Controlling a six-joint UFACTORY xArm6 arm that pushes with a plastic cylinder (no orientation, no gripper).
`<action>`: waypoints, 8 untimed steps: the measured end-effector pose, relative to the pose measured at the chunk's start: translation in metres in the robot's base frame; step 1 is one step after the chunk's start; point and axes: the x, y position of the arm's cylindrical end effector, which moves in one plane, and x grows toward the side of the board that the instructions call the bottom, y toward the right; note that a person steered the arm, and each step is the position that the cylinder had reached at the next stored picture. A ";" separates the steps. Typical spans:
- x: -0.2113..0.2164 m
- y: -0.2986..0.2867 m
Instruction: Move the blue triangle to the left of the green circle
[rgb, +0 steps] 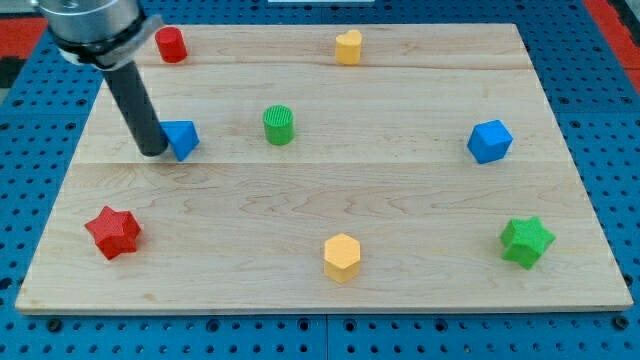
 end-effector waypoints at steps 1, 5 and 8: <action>0.003 0.020; -0.011 0.027; -0.030 0.038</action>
